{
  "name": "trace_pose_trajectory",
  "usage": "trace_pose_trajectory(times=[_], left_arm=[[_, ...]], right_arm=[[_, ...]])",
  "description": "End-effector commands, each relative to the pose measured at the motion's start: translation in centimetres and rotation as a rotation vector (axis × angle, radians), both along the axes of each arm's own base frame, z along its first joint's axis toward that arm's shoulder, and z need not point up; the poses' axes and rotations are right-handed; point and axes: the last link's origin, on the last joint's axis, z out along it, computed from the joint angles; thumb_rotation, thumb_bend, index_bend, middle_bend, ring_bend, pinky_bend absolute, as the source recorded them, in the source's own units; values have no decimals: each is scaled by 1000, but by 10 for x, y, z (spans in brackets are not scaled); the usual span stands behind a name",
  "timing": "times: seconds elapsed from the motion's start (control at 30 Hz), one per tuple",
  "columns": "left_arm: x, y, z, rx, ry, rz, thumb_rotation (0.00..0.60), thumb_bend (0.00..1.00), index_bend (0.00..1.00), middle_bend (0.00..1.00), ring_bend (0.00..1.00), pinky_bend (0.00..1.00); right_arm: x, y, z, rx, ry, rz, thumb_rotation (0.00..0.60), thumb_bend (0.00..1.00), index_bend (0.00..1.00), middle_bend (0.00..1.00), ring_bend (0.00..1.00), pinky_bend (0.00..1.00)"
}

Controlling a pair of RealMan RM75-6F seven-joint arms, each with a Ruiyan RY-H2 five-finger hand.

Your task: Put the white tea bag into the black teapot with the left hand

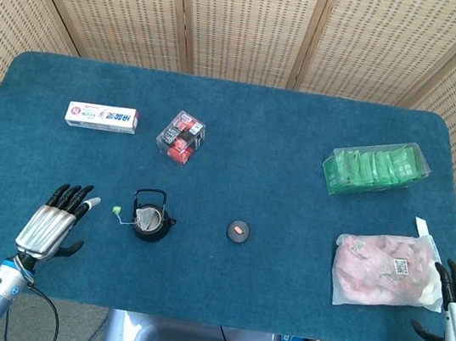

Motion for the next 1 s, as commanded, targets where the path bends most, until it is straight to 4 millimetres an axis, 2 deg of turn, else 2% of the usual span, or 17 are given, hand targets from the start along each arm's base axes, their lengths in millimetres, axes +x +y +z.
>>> trace_pose_trajectory(times=[0.03, 0.23, 0.27, 0.33, 0.4, 0.47, 0.53, 0.6, 0.7, 0.8, 0.87, 1.0], left_arm=[[1, 0, 1, 2, -5, -1, 600, 307, 96, 0, 0, 0], [3, 2, 6, 36, 22, -30, 600, 307, 96, 6, 0, 0], [4, 3, 7, 45, 34, -41, 600, 308, 96, 50, 21, 2], [5, 3, 8, 43, 59, -55, 600, 309, 96, 168, 97, 93], [7, 4, 10, 37, 95, -75, 600, 309, 98, 311, 227, 291], [9, 5, 10, 24, 133, -89, 600, 310, 101, 426, 336, 393], [11, 6, 11, 11, 161, -101, 600, 356, 102, 524, 430, 459], [14, 7, 10, -16, 191, -107, 600, 478, 102, 621, 523, 533], [17, 8, 10, -49, 222, -115, 600, 628, 102, 703, 579, 582], [22, 9, 9, -80, 244, -121, 600, 734, 102, 749, 610, 604], [25, 10, 8, -104, 252, -124, 600, 779, 102, 772, 629, 614], [33, 13, 4, -145, 261, -134, 600, 791, 102, 794, 648, 621]], right_arm=[[0, 0, 0, 0, -1, 1, 600, 62, 0, 0, 0, 0], [0, 0, 0, 1, 0, 3, 600, 62, 0, 0, 0, 0], [0, 0, 0, 1, -1, 3, 600, 62, 0, 0, 0, 0], [0, 0, 0, 2, -1, 4, 600, 62, 0, 0, 0, 0], [0, 0, 0, 2, -2, 4, 600, 62, 0, 0, 0, 0], [1, 0, 0, 4, -3, 5, 600, 62, 0, 0, 0, 0], [1, -1, 0, 4, -3, 6, 600, 62, 0, 0, 0, 0], [1, -1, 0, 4, -2, 6, 600, 62, 0, 0, 0, 0], [1, -1, 0, 4, -3, 7, 600, 63, 0, 0, 0, 0], [1, -1, -1, 4, -5, 8, 600, 63, 0, 0, 0, 0], [1, -1, -1, 4, -5, 8, 600, 63, 0, 0, 0, 0], [1, -1, -1, 5, -6, 8, 600, 63, 0, 0, 0, 0]])
